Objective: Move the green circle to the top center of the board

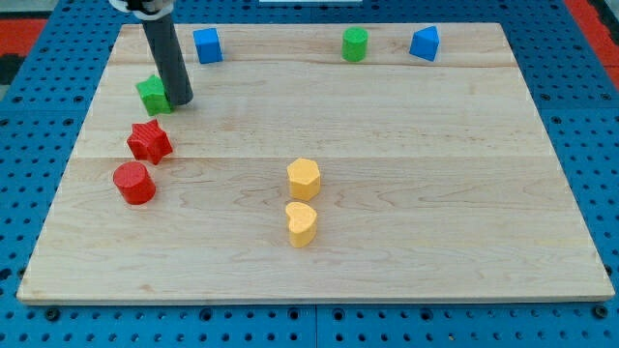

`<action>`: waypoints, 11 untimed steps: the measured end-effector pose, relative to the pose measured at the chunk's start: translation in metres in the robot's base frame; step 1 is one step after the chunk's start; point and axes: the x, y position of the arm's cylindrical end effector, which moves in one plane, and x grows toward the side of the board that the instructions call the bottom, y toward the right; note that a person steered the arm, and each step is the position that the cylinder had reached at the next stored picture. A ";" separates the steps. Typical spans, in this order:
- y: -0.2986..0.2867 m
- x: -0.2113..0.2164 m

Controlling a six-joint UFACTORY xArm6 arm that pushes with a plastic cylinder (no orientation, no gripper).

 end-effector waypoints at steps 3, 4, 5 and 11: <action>0.158 -0.038; 0.228 -0.069; 0.246 -0.092; 0.163 -0.146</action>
